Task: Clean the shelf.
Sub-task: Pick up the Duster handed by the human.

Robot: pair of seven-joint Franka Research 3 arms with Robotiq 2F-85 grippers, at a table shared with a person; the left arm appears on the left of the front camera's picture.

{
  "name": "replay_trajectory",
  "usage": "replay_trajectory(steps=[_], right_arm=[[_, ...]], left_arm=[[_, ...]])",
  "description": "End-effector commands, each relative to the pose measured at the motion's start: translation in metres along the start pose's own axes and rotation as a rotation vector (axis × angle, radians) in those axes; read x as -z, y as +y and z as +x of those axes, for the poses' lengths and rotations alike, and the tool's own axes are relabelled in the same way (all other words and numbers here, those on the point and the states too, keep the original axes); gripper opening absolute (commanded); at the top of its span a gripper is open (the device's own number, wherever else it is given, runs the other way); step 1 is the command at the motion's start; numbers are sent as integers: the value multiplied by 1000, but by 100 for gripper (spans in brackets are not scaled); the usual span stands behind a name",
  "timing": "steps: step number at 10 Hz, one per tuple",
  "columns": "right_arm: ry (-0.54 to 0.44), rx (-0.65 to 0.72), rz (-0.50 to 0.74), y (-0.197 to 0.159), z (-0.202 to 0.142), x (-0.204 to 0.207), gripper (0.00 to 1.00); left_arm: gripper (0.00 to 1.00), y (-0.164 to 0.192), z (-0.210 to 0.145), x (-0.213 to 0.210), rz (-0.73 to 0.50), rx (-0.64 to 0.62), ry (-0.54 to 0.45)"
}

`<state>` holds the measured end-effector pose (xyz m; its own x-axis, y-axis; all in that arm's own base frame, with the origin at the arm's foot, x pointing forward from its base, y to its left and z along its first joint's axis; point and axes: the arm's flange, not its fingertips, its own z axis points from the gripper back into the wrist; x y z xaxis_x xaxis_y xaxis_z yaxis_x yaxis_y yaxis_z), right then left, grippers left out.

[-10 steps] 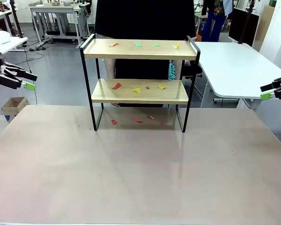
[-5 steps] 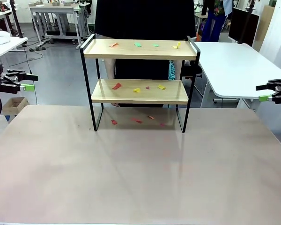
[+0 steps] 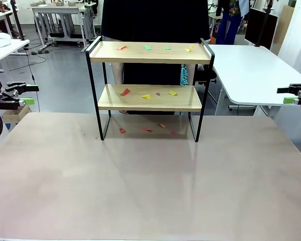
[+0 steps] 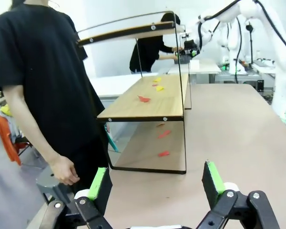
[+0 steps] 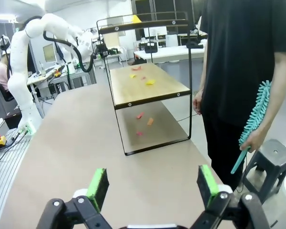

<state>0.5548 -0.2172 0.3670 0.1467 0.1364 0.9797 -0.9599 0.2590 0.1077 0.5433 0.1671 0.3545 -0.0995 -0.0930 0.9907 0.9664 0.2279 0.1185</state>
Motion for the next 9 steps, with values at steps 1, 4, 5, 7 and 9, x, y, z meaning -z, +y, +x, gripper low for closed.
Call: replay_trajectory(steps=[1, 4, 5, 7, 9], right_arm=[[-45, 30, -16, -9, 12, -3, 100], [-56, 44, -29, -8, 17, -7, 100], [-59, 44, -33, -7, 20, -8, 100], [-57, 42, -43, -6, 23, -11, 100], [-60, 45, -47, -7, 24, -11, 100]], left_arm=[[100, 1, 4, -3, 30, 25, -49], [100, -9, 27, 0, 73, -5, -97], [100, -10, 33, 3, 72, -12, -100], [100, -13, 41, 13, 60, -31, -102], [100, -16, 46, 21, 54, -44, -111]])
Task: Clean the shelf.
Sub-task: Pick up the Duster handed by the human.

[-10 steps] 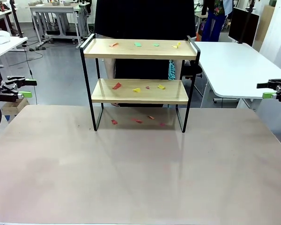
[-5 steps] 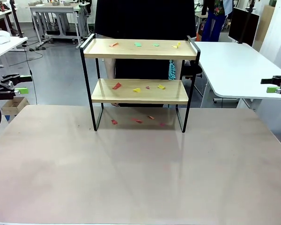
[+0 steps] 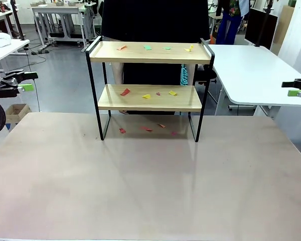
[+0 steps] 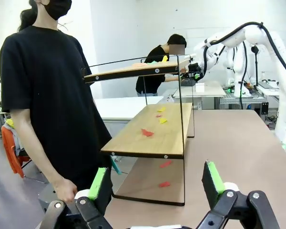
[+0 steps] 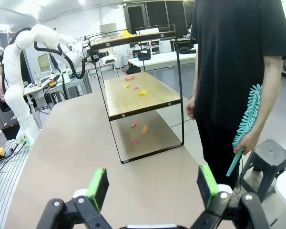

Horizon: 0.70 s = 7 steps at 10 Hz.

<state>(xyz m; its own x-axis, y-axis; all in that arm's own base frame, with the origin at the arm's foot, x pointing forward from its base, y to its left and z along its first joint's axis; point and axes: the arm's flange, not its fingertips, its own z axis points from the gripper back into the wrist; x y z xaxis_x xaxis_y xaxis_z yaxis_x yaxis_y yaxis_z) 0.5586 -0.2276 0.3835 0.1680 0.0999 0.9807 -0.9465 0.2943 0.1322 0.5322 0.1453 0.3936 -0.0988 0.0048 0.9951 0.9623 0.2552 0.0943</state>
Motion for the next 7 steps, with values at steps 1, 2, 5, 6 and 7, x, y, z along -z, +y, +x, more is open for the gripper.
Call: replay_trajectory(steps=[1, 2, 5, 6, 7], right_arm=[[-36, 12, -24, -3, 9, 1, 100], [-9, 3, -12, -4, 9, 1, 100], [-5, -1, -3, 0, 1, 0, 100], [-5, -1, -3, 0, 1, 0, 100], [-5, -1, -3, 0, 1, 0, 100]], left_arm=[[100, -6, 5, 9, 33, -23, -22], [100, -4, 5, 13, 24, -47, -21], [100, -2, 0, 3, -2, -8, -4], [100, -2, 0, 3, -2, -8, -4], [100, -2, 0, 3, -2, -8, -4]])
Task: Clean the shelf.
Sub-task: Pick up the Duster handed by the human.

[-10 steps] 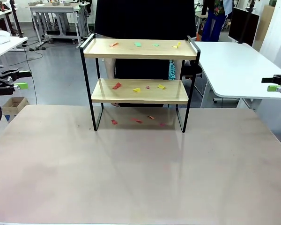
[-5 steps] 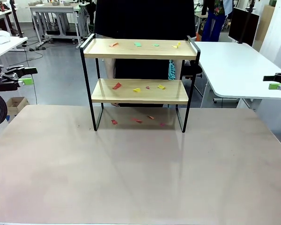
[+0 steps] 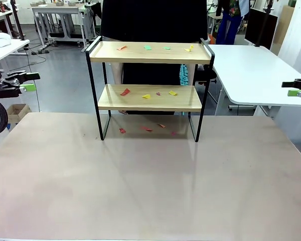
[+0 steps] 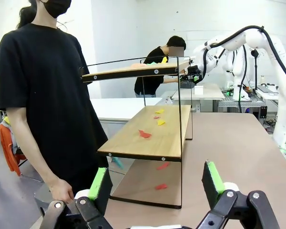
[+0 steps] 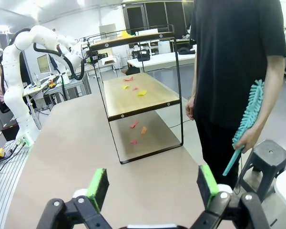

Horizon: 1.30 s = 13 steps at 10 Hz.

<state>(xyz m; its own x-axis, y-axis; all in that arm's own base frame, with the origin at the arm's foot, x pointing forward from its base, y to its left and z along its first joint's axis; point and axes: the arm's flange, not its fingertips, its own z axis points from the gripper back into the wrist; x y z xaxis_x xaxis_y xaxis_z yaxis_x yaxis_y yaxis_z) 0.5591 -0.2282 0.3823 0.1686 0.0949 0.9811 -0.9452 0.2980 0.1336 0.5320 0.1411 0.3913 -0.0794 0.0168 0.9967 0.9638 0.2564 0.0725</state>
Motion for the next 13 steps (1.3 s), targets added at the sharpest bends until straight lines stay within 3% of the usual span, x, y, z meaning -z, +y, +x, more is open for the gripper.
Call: replay_trajectory(steps=[1, 13], right_arm=[[0, -3, 0, 1, 2, 0, 100], [0, -3, 0, 1, 2, 0, 100]], left_arm=[[100, 0, 2, 0, -3, 14, 2], [100, 0, 2, 0, -3, 14, 2]])
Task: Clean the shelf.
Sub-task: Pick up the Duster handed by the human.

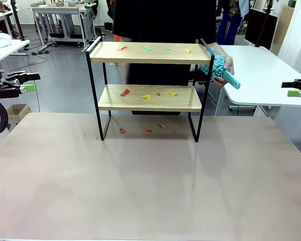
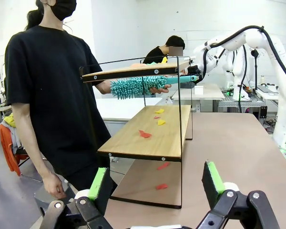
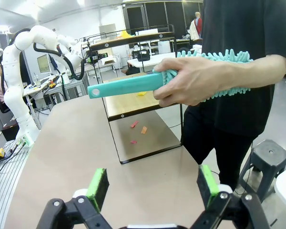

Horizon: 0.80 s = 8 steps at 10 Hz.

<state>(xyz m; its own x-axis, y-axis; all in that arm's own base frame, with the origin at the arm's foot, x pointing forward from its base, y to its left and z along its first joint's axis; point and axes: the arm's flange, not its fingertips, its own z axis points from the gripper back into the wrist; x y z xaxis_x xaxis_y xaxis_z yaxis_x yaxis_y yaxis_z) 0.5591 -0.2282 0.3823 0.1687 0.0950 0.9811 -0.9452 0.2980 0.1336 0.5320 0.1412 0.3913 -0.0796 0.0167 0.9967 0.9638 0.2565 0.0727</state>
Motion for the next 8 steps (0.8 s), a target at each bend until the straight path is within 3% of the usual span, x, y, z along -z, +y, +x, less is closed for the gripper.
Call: replay_trajectory(steps=[1, 7, 8], right_arm=[[0, -3, 1, 0, 2, 0, 100], [0, 0, 0, 0, 0, 0, 100], [27, 9, -35, 8, 30, -6, 100]], left_arm=[[100, 0, 2, 0, -3, 14, 2], [100, 0, 2, 0, -3, 14, 2], [100, 0, 2, 0, -3, 14, 2]])
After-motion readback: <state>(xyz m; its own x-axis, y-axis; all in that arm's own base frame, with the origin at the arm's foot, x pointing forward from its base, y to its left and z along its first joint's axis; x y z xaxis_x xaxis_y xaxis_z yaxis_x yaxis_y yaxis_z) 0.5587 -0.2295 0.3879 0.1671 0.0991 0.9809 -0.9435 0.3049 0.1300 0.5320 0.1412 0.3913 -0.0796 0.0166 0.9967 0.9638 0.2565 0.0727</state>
